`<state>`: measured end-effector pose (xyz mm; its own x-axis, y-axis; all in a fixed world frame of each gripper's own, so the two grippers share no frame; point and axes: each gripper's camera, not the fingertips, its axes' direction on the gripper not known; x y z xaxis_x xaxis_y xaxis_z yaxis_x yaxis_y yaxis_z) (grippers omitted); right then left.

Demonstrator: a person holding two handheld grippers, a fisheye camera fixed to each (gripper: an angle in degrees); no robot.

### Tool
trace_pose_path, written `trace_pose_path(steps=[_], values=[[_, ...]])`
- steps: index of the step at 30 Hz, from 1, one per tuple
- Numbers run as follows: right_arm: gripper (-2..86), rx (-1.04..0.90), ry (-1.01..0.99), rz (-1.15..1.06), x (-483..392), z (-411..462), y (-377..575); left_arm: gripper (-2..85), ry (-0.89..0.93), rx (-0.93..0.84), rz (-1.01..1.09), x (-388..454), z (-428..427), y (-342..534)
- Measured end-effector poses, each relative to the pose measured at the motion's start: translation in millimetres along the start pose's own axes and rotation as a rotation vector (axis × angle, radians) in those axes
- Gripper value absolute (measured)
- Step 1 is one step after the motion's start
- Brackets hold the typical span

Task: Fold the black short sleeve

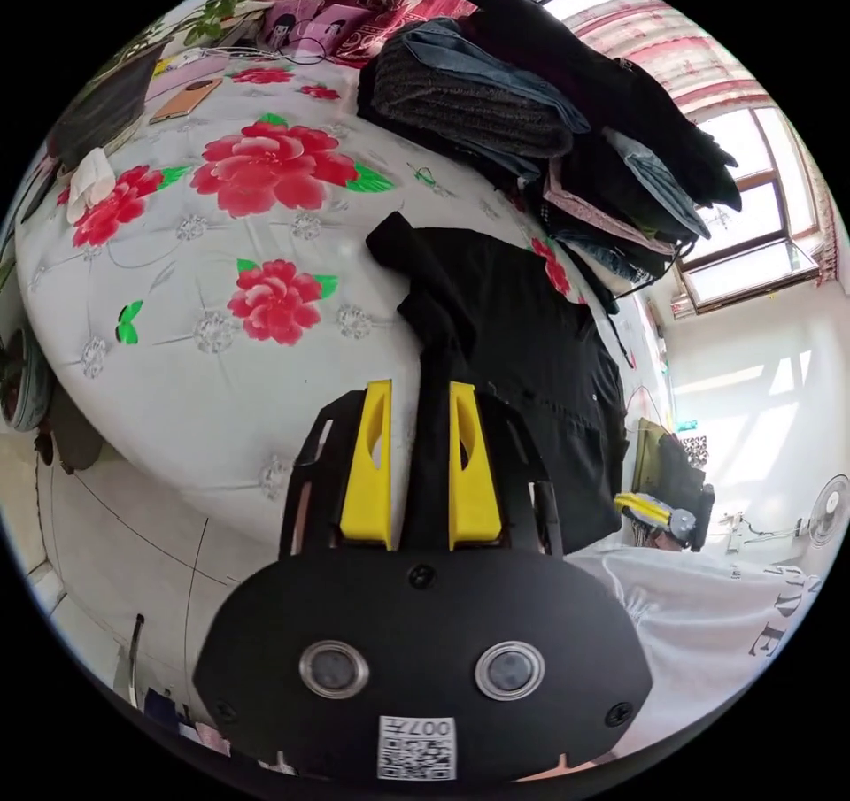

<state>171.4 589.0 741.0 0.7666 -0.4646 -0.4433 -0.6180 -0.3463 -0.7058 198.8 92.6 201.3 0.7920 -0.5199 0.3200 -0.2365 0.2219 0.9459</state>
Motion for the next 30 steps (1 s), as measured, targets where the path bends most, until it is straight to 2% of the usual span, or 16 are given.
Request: trace_pose_path(steps=[2,6,9,11,14,16,18,21,23,26,28,29,30], values=[[0.2,-0.124,0.02,-0.051,-20,21,-12,8.3,0.044,0.028,-0.05,-8,4,-18],[-0.1,-0.085,0.156,-0.018,-44,14,-11,7.2,0.076,-0.024,-0.099,-16,22,-44],[-0.2,-0.079,0.181,-0.025,-46,7,-5,3.9,0.015,-0.113,-0.065,-13,35,-46],[-0.2,-0.07,0.167,-0.008,-42,1,0,2.1,0.001,-0.08,-0.075,-16,28,-40],[-0.2,-0.037,0.105,0.104,-27,-7,9,0.1,0.121,-0.001,-0.225,-43,9,-21],[-0.2,-0.007,0.04,0.205,-12,-12,17,-0.6,0.383,0.12,-0.498,-82,1,18],[-0.2,0.035,-0.07,0.339,10,-18,31,-0.8,0.533,0.201,-0.652,-101,3,50],[-0.2,0.059,-0.174,0.436,34,-21,47,-0.9,0.576,0.245,-0.708,-103,0,75],[-0.2,0.05,-0.213,0.469,45,-23,54,-0.9,0.557,0.252,-0.659,-90,-9,71],[-0.2,0.033,-0.216,0.466,56,-36,58,-0.9,0.441,0.224,-0.325,-30,-39,36],[-0.1,0.095,-0.202,0.448,58,-54,59,-0.9,0.26,0.146,0.124,59,-60,12],[0.0,0.131,-0.209,0.427,60,-66,56,-0.9,0.213,0.12,0.249,85,-61,11],[0.2,0.165,-0.215,0.398,61,-78,51,-0.9,0.113,0.058,0.48,134,-56,16]])
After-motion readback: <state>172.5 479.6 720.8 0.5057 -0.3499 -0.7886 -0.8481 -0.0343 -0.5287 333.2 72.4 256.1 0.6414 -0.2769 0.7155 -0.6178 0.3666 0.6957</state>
